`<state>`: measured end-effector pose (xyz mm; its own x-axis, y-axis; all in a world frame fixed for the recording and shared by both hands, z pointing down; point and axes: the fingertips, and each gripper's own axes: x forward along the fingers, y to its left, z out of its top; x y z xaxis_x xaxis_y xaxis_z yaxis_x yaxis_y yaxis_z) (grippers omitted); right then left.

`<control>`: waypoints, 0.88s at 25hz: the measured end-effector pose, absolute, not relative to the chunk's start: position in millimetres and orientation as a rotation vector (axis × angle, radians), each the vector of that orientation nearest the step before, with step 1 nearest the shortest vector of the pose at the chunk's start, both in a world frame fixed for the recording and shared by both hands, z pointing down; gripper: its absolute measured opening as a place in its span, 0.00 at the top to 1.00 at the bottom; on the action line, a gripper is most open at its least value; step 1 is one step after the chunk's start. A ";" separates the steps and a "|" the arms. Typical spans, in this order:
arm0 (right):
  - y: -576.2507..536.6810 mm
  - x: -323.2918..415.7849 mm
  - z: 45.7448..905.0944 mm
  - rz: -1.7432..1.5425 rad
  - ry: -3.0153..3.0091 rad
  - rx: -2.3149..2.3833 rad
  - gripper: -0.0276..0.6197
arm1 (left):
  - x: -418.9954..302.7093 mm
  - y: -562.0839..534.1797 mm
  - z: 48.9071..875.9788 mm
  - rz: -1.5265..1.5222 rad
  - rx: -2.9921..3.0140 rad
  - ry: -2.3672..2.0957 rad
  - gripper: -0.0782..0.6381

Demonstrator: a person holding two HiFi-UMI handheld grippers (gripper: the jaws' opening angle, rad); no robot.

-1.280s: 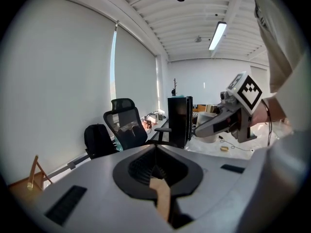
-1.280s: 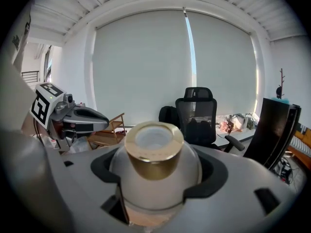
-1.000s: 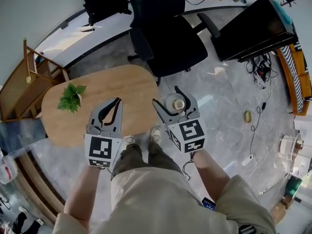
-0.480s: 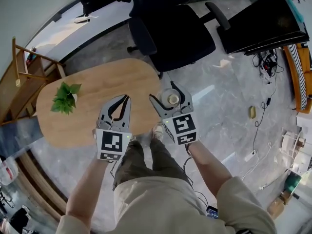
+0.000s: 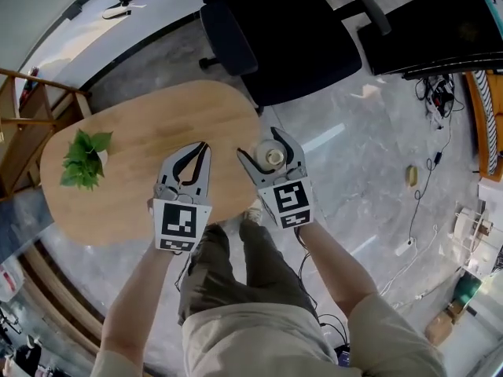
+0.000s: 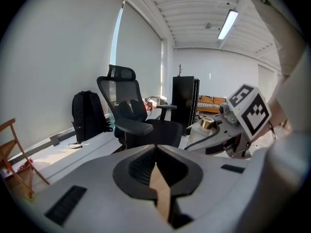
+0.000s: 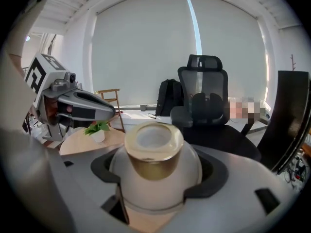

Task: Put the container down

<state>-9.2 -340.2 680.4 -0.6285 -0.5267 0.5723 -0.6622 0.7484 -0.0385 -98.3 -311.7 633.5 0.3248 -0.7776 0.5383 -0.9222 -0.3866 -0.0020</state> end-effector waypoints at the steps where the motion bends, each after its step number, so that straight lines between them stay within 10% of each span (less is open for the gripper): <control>1: -340.5 -9.7 693.2 0.332 -2.402 0.890 0.45 | -98.7 -312.4 644.6 0.668 2.289 -1.522 0.88; 22: -348.6 -3.6 905.2 0.419 -2.296 0.932 0.45 | -93.7 -304.3 836.1 0.661 2.220 -1.421 0.88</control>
<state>-3.6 -348.6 905.2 -0.5602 -0.5147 0.6491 -0.7109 0.7010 -0.0577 -93.7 -304.3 836.1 0.3645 -0.7163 0.5950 -0.9165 -0.3891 0.0931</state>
